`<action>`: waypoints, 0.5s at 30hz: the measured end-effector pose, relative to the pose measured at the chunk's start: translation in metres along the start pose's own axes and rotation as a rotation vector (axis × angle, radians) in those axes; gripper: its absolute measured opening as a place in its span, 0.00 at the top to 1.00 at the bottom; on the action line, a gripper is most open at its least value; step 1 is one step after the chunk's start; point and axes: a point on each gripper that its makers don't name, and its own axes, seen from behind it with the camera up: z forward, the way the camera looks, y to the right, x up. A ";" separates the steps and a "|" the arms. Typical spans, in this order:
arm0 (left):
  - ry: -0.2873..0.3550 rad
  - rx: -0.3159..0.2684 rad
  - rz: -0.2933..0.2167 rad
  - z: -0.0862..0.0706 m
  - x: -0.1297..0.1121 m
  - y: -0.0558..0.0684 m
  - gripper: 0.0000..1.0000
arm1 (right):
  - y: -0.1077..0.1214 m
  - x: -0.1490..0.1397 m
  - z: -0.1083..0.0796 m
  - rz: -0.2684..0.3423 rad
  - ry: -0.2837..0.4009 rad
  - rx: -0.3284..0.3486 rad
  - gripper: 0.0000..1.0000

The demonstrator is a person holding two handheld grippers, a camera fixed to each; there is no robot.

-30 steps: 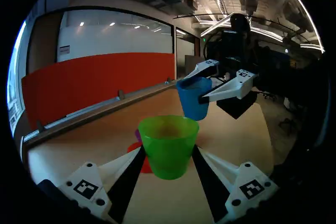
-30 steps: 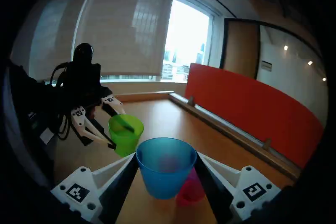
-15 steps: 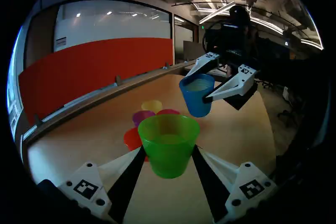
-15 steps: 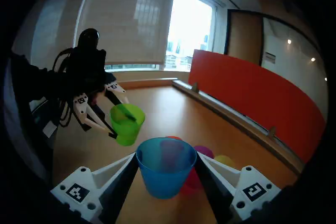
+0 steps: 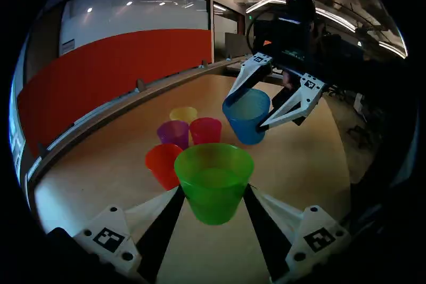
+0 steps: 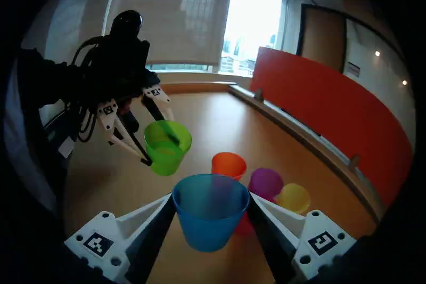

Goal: Pour water

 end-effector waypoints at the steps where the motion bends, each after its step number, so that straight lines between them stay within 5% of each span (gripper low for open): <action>1: -0.006 -0.002 0.001 0.001 -0.001 0.000 0.21 | 0.000 -0.003 0.001 -0.003 -0.007 0.003 0.09; 15: -0.070 -0.027 0.009 0.019 -0.017 0.001 0.21 | -0.002 -0.027 0.016 -0.007 -0.077 0.045 0.08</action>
